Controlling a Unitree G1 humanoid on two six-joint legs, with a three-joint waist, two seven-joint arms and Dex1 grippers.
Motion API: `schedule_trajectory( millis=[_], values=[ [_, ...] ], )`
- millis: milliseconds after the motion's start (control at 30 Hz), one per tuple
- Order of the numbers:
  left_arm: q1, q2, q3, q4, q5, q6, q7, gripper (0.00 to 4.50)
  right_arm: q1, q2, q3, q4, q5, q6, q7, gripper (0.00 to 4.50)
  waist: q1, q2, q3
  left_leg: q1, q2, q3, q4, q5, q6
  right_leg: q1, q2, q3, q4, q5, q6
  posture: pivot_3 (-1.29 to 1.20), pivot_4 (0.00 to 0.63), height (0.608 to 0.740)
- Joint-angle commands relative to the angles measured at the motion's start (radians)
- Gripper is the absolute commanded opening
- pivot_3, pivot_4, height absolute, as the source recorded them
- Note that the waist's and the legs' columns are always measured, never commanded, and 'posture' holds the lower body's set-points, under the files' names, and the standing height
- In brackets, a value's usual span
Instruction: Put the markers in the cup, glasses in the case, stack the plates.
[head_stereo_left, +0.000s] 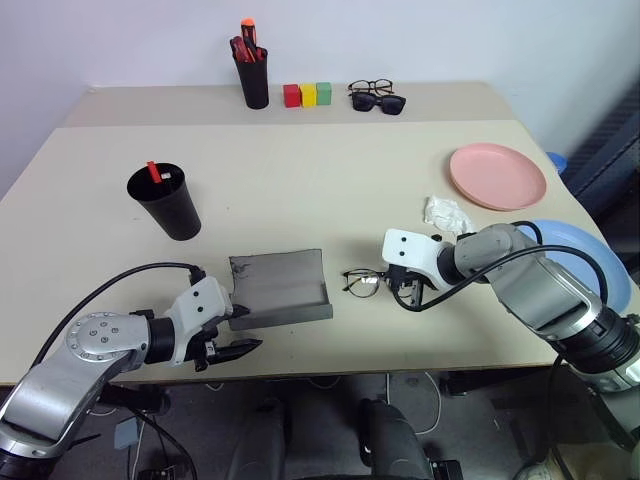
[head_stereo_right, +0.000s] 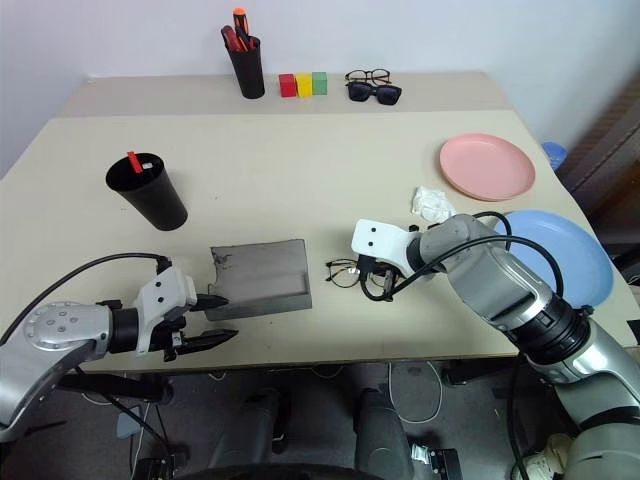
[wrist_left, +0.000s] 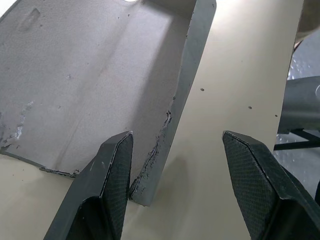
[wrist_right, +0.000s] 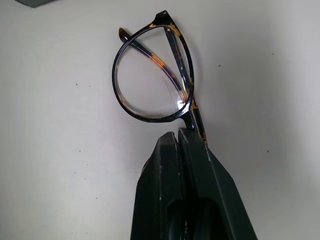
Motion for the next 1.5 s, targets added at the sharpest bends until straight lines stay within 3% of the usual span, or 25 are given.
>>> schedule_trajectory(
  millis=[33,100,200,333,1367,1467,1500],
  values=[
    [-0.012,0.007,0.004,-0.012,0.004,-0.014,-0.001,2.89,-0.026,0.004,-0.036,0.0,-0.004,-0.014,0.006,0.04,0.0,0.0,0.0,0.0,0.0,0.0,0.0,0.0,0.0,0.0,0.0,0.0,0.0,0.0,0.0,0.0,0.15,0.74],
    [-0.01,0.007,0.005,-0.013,0.004,-0.015,-0.001,2.89,-0.028,0.006,-0.036,0.004,-0.006,-0.019,0.009,0.04,0.0,0.0,0.0,0.0,0.0,0.0,0.0,0.0,0.0,0.0,0.0,0.0,0.0,0.0,0.0,0.0,0.15,0.74],
    [-0.007,0.01,0.008,-0.014,0.005,-0.014,-0.001,2.89,-0.031,0.011,-0.038,0.011,-0.011,-0.028,0.01,0.67,0.0,0.0,0.0,0.0,0.0,0.0,0.0,0.0,0.0,0.0,0.0,0.0,0.0,0.0,0.0,0.0,0.15,0.74],
    [0.003,0.012,0.014,-0.021,0.005,-0.012,0.0,2.89,-0.037,0.019,-0.042,0.021,-0.012,-0.032,0.013,2.6,0.0,0.0,0.0,0.0,0.0,0.0,0.0,0.0,0.0,0.0,0.0,0.0,0.0,0.0,0.0,0.0,0.15,0.74],
    [0.133,0.027,0.112,-0.12,-0.022,0.036,0.031,2.89,-0.136,0.125,-0.022,0.358,-0.109,-0.268,0.139,2.6,-0.004,0.0,0.0,0.0,0.0,0.0,0.0,0.0,0.0,0.0,0.0,0.0,0.001,0.0,0.0,0.0,0.15,0.74],
    [0.14,0.027,0.119,-0.124,-0.024,0.04,0.034,2.89,-0.136,0.133,-0.025,0.367,-0.116,-0.274,0.143,1.75,-0.003,0.0,0.0,0.0,0.0,0.0,0.0,0.0,0.0,0.0,0.0,0.0,0.001,0.0,0.0,0.0,0.15,0.74],
    [0.141,0.028,0.12,-0.124,-0.025,0.041,0.035,2.89,-0.136,0.135,-0.026,0.37,-0.119,-0.277,0.145,1.28,-0.003,0.0,0.0,0.0,0.0,0.0,0.0,0.0,0.0,0.0,0.0,0.0,0.001,0.0,0.0,0.0,0.15,0.74]
  ],
)
